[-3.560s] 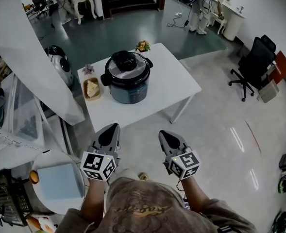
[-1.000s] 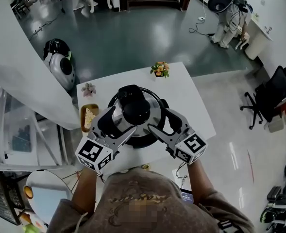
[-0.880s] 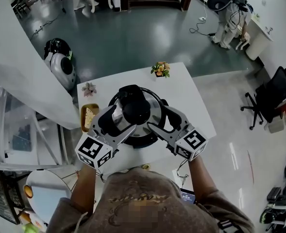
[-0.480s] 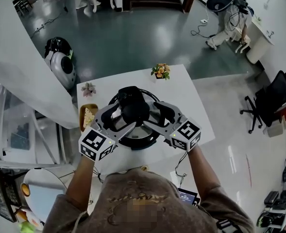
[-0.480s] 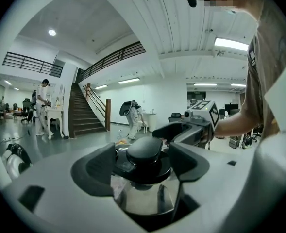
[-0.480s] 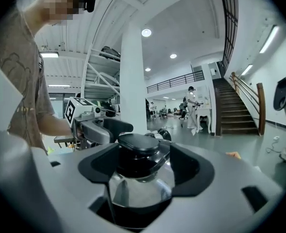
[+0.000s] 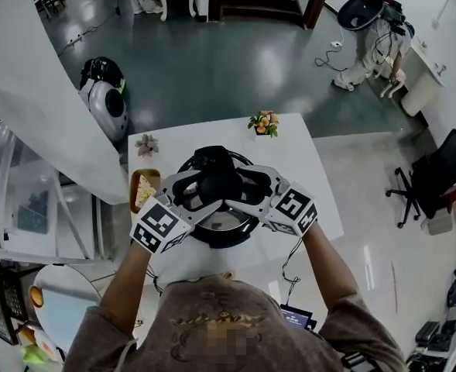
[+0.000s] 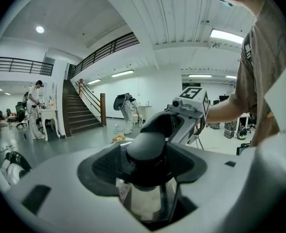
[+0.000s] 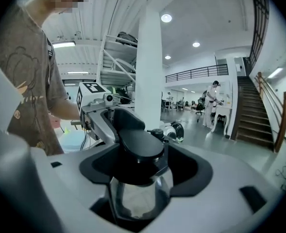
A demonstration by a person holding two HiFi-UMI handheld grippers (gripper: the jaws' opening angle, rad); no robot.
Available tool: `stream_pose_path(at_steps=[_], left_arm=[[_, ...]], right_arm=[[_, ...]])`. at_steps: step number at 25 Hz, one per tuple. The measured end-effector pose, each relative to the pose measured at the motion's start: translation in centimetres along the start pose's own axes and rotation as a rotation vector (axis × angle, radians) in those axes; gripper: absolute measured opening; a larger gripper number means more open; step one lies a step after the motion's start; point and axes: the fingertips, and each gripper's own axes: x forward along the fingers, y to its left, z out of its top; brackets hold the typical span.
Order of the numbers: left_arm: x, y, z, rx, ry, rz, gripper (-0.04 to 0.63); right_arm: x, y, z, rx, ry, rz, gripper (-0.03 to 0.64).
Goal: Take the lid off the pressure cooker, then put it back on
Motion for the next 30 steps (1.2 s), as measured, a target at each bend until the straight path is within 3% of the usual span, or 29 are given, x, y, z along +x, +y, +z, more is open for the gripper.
stream_pose_path(at_steps=[11,19,30], left_arm=[[0.16,-0.58,-0.22,0.026,0.024,-0.054,0.256],[0.04,-0.31,-0.21,0.036,0.016,-0.081,0.252],[-0.1,-0.05,-0.34,0.074,0.008,-0.192,0.25]], right_arm=[[0.66,0.41,0.02,-0.049,0.045,0.142,0.29],[0.82,0.28,0.16,-0.027,0.029,0.099,0.285],[0.92,0.4,0.19,0.036,0.037,-0.03,0.285]])
